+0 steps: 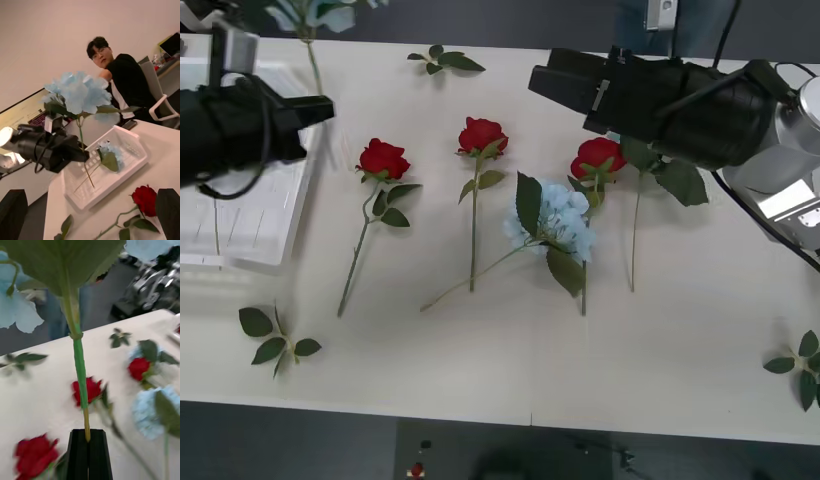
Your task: Put the red flowers into the right box and the blue flowers into the left box
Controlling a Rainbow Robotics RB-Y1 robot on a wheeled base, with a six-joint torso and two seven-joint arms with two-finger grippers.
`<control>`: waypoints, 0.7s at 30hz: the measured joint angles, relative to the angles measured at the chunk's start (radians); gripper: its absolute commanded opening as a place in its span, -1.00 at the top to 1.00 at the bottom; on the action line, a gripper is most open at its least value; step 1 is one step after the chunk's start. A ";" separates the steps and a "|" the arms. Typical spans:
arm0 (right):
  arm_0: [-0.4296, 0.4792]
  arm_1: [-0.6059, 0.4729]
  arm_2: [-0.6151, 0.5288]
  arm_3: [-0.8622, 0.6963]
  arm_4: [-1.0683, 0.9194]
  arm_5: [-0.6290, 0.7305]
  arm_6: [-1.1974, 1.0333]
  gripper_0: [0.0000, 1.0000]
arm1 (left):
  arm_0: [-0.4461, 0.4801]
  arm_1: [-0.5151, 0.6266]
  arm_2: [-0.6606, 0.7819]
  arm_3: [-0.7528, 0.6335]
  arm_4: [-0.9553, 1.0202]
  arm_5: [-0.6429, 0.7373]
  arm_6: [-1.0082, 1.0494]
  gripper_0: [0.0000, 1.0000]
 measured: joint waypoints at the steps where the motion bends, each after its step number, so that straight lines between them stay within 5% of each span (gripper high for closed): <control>1: 0.000 -0.016 0.000 0.010 0.000 0.000 0.000 -1.00 | 0.008 0.032 0.016 0.001 -0.017 0.000 0.041 1.00; 8: -0.002 -0.176 0.000 0.086 0.128 0.006 -0.053 -1.00 | 0.098 0.220 0.102 0.004 -0.130 0.002 0.198 1.00; 18: -0.156 -0.317 0.121 0.319 0.411 0.123 -0.631 -1.00 | 0.261 0.255 0.375 0.020 -0.245 0.100 0.224 0.98; 20: -0.196 -0.315 0.150 0.373 0.481 0.135 -0.744 -1.00 | 0.286 0.255 0.398 0.020 -0.254 0.100 0.224 0.16; 21: -0.214 -0.315 0.166 0.396 0.517 0.137 -0.803 -1.00 | 0.294 0.255 0.403 0.020 -0.258 0.100 0.224 -0.07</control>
